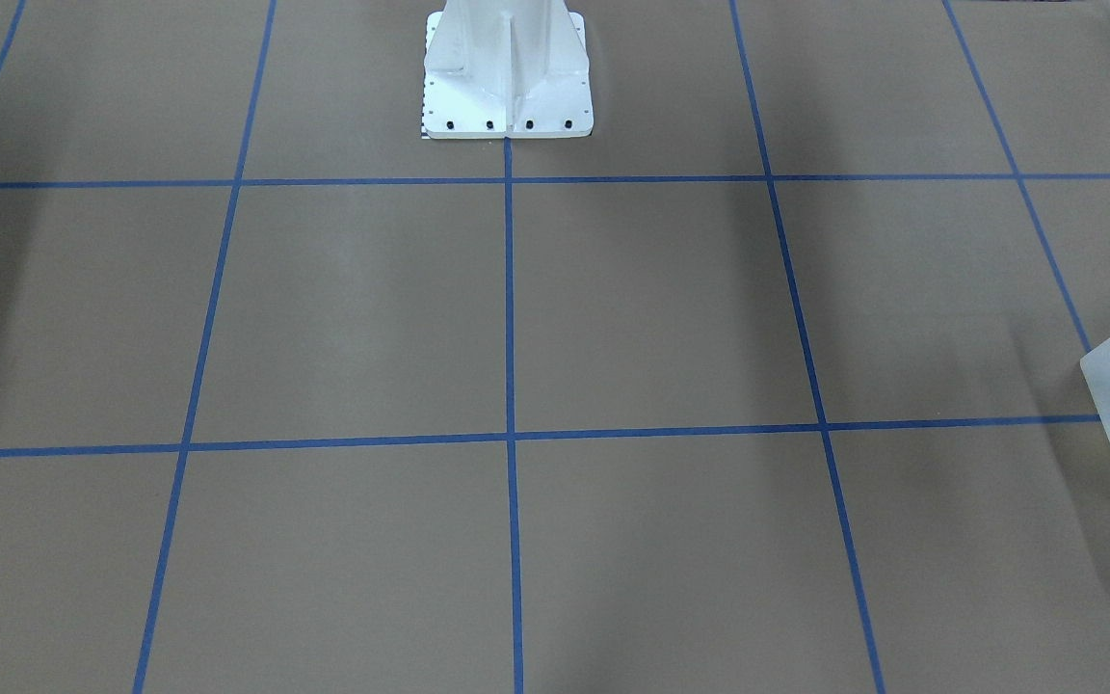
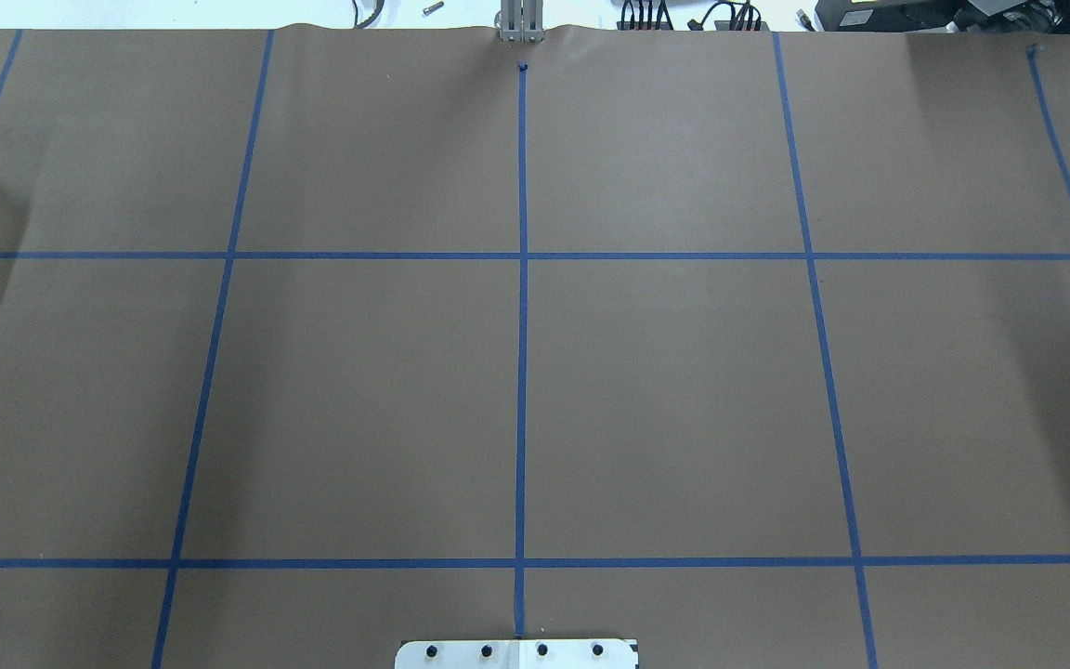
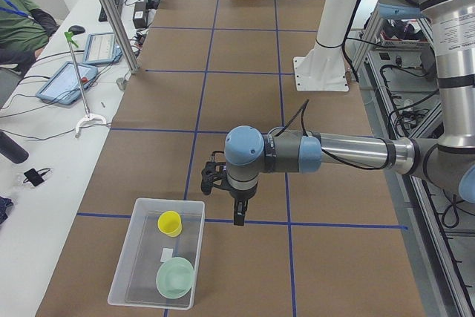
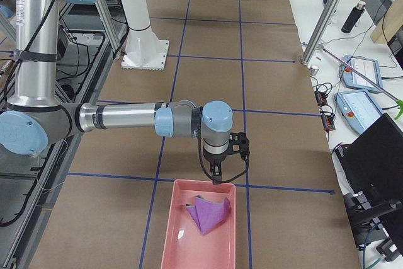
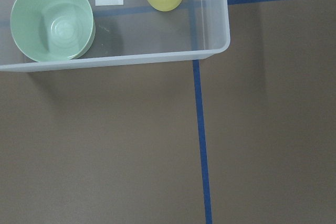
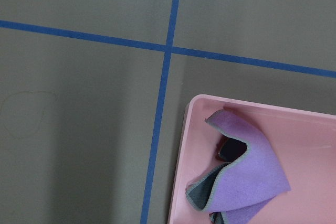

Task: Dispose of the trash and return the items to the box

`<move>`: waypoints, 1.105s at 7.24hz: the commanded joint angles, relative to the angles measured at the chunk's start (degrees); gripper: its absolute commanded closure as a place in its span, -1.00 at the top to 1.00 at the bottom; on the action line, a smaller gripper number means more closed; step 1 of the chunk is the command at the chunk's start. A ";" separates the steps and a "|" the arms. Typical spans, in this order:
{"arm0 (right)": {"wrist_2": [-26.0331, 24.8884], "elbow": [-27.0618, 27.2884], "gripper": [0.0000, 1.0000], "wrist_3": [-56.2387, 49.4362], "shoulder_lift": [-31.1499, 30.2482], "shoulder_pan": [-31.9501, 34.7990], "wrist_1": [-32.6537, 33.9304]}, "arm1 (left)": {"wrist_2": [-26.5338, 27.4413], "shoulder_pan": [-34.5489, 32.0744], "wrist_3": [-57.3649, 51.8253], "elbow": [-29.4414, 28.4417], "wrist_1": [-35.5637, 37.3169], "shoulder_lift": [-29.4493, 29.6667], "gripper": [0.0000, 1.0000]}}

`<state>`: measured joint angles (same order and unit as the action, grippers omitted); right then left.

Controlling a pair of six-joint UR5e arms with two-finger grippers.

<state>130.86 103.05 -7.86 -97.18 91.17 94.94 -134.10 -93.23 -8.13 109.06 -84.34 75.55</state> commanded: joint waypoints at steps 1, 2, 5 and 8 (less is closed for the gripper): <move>0.10 0.48 1.00 -0.22 -0.20 -0.11 0.43 | 0.06 -0.02 -0.04 -0.25 -0.12 0.03 0.98; 0.10 0.48 1.00 -0.40 -0.29 -0.11 0.43 | 0.06 -0.02 -0.04 -0.25 -0.12 -0.05 0.98; 0.10 0.48 1.00 -0.49 -0.38 -0.11 0.34 | 0.06 -0.19 -0.04 -0.07 -0.12 -0.92 0.98; 0.01 0.48 1.00 -0.40 -0.47 -0.11 0.25 | 0.06 -0.20 0.05 -0.34 -0.12 -1.11 0.98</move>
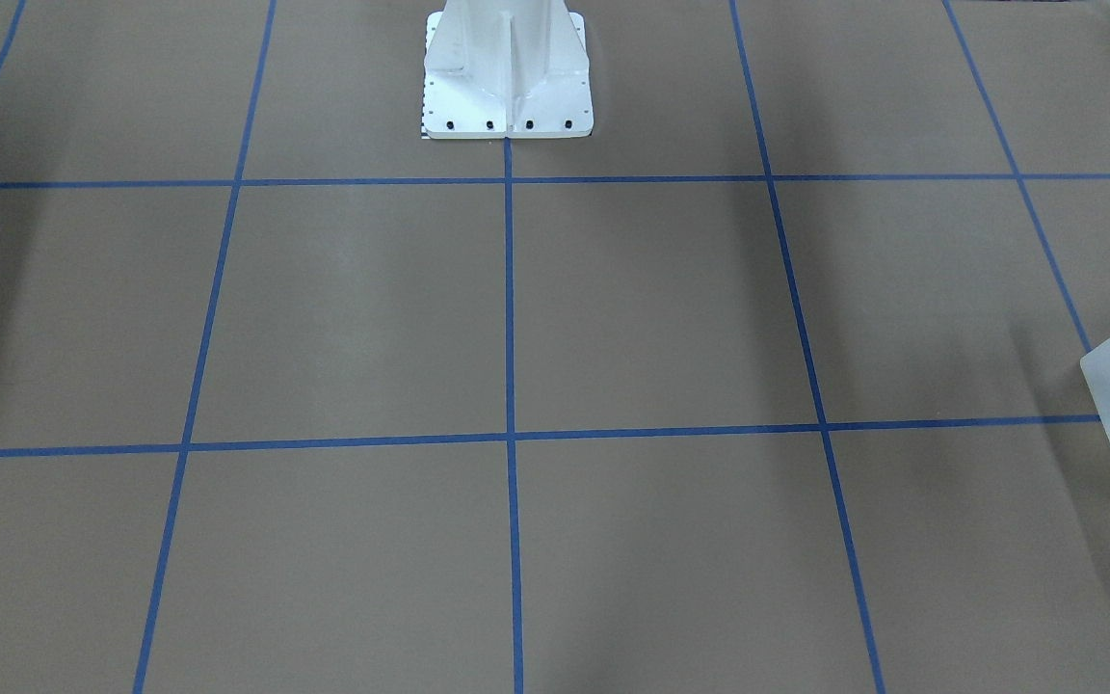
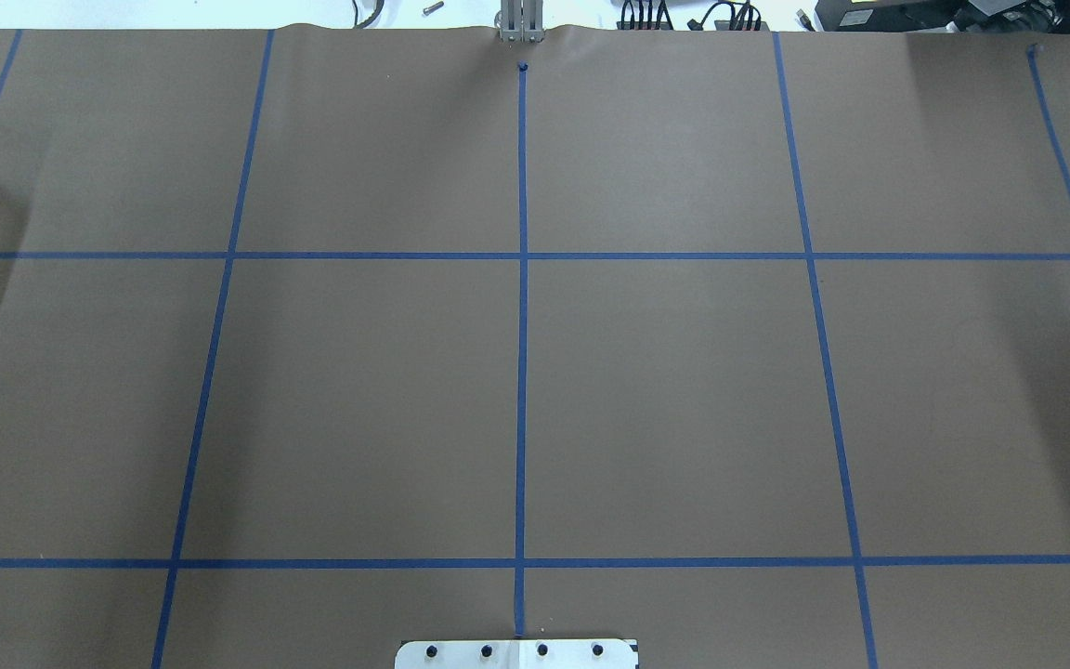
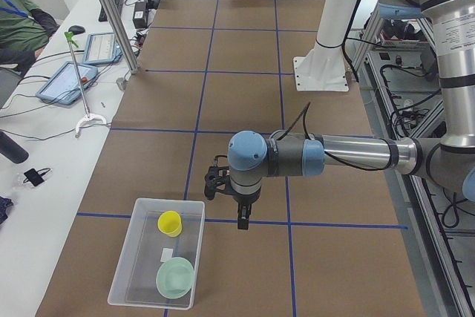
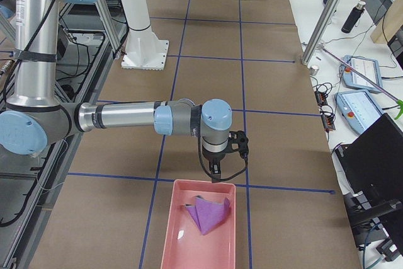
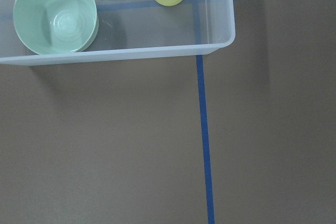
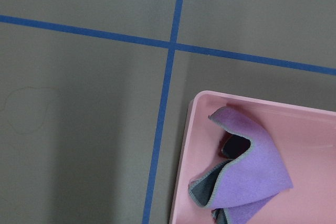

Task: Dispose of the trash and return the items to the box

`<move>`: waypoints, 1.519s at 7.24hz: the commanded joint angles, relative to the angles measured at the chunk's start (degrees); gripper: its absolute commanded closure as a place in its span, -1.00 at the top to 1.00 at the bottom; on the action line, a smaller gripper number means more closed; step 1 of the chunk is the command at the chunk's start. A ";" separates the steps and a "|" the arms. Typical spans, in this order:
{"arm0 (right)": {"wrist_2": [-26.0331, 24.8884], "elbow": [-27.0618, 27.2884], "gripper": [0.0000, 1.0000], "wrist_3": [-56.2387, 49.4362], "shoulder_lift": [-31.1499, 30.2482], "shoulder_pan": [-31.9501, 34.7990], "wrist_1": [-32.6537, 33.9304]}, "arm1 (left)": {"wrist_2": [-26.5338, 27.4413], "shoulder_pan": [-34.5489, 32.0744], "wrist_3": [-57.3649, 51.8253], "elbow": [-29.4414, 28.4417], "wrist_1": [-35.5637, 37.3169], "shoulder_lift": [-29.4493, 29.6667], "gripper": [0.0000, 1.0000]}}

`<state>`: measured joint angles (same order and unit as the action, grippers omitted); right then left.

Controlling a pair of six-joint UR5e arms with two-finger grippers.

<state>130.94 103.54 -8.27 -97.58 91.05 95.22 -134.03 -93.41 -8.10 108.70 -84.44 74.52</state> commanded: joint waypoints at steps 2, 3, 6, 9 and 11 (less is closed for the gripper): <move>-0.07 0.00 1.00 0.01 -0.15 0.00 -0.03 | 0.00 -0.01 0.01 -0.06 -0.03 0.01 0.98; -0.07 0.00 1.00 -0.16 -0.24 0.00 -0.03 | 0.00 -0.01 -0.08 0.02 -0.03 0.01 0.98; -0.07 0.00 1.00 -0.34 -0.77 0.00 -0.38 | 0.00 -0.01 -0.08 0.64 -0.03 0.10 0.98; -0.07 0.00 1.00 -0.43 -1.03 -0.09 -0.38 | -0.09 -0.01 0.01 1.17 -0.03 0.19 0.98; -0.07 0.00 1.00 -0.69 -1.03 -0.17 -0.39 | -0.09 -0.01 0.01 0.73 -0.03 0.19 0.98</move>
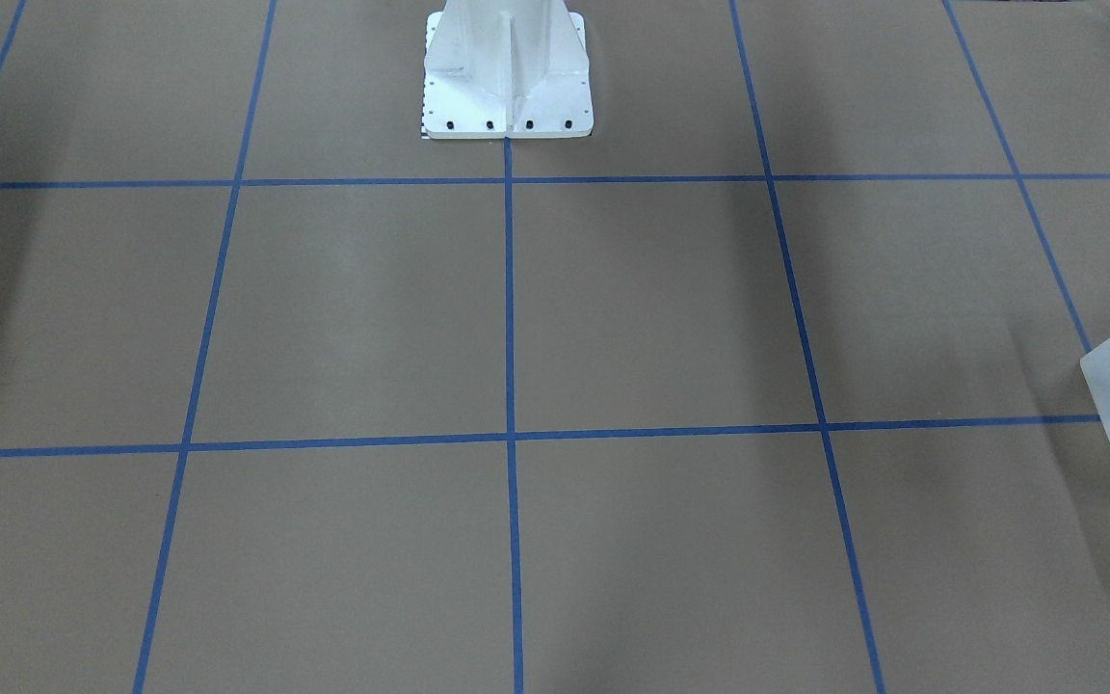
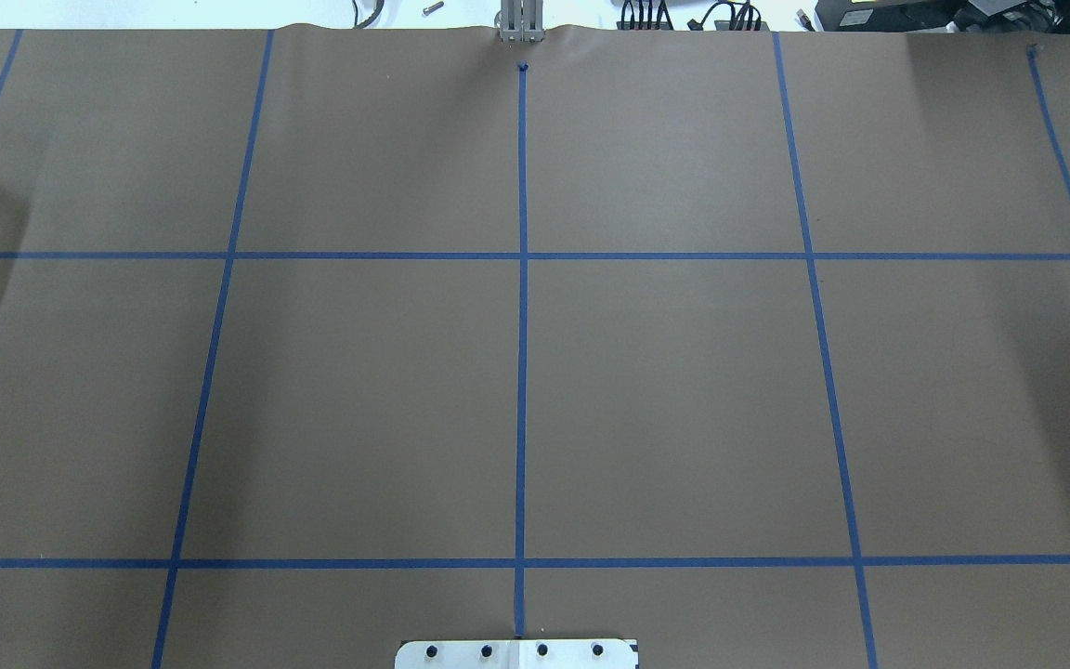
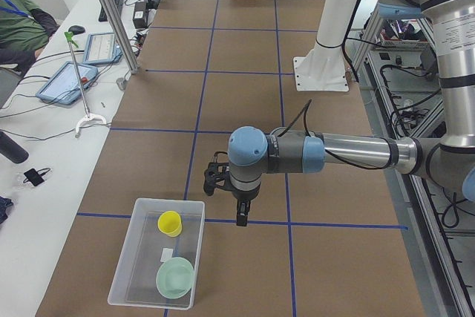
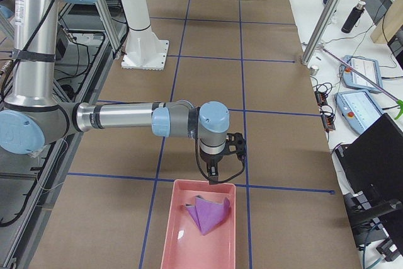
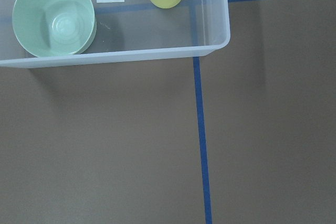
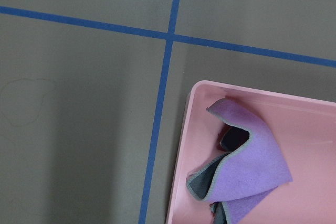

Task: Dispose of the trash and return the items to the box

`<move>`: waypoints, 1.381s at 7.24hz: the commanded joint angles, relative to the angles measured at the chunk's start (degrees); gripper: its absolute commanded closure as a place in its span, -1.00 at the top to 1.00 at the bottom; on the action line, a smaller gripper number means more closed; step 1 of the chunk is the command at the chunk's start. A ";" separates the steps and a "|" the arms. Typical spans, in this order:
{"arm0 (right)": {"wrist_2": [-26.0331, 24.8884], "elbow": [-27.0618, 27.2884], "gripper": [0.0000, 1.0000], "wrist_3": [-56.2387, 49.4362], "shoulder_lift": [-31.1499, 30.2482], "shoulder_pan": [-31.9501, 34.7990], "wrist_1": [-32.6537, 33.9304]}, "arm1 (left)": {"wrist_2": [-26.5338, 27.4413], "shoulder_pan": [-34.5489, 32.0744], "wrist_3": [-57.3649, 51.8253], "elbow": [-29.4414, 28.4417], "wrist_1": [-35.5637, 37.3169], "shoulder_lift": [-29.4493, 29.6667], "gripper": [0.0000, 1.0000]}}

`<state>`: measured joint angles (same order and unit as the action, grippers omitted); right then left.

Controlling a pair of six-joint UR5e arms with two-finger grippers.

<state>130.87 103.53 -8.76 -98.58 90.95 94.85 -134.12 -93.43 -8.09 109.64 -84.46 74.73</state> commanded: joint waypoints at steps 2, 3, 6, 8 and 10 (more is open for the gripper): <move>-0.09 0.00 1.00 -0.21 -0.03 -0.16 -0.01 | -0.09 0.00 0.70 -0.74 0.09 0.16 0.98; -0.09 0.00 1.00 -0.21 -0.03 -0.16 -0.01 | -0.09 -0.09 1.40 -0.83 0.17 0.50 0.98; -0.18 0.00 1.00 -0.21 -0.03 -0.16 -0.01 | 0.17 -0.09 3.96 -0.57 0.00 0.95 0.98; -0.09 0.09 1.00 -0.21 -0.03 -0.16 -0.01 | 0.17 -0.09 4.04 -0.48 0.00 0.86 0.98; -0.09 0.09 1.00 -0.21 0.06 -0.24 -0.01 | 0.17 -0.09 4.04 -0.57 0.00 0.86 0.98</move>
